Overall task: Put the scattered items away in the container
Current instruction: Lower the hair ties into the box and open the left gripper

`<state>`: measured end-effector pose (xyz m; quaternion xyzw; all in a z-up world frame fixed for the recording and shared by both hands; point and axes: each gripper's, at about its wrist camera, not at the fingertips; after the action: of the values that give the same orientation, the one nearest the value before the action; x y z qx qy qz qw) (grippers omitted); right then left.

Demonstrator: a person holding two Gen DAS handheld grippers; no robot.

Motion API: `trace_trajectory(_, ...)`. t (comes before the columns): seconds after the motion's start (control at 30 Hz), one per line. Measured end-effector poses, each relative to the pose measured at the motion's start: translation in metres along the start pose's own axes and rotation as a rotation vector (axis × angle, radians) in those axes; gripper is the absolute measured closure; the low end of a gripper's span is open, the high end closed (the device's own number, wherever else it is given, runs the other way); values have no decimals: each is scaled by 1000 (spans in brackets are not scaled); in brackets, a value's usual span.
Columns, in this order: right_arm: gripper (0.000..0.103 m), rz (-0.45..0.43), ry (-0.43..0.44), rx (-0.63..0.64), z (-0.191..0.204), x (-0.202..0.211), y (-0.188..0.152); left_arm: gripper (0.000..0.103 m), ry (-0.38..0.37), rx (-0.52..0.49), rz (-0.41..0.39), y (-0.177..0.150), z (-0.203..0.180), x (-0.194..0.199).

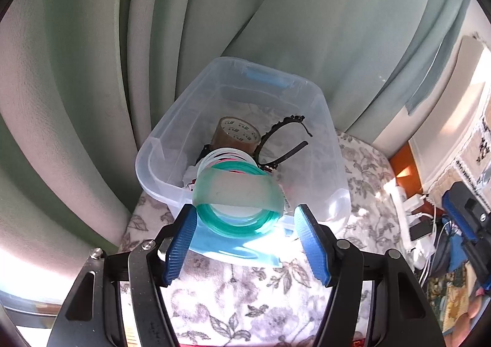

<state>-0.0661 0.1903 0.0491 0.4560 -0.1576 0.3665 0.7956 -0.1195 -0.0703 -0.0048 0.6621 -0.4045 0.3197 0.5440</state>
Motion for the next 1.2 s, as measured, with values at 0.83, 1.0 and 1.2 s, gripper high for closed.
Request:
trace_trajectory(0.83,81,46,-14,-76,-28,-19,-1,42,27,-11,-42,26,-24,-20)
trace_trajectory(1.0,81,55,-26,-91,-35,-21,0,46,-8,0,-32,40,-31,-28)
trace_trajectory(1.2,81,62,-35,-94,-40,-24,3,52,-38,4,-31,46,-39,-28)
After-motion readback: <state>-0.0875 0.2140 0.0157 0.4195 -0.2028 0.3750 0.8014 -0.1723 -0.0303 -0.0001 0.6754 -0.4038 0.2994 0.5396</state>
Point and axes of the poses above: each gripper's, at about its wrist camera, not at the fingertips, and x roughly against the way its jaws point, z to its left, y to its top, and after that the axes turned 11 degrees about z, right-handed
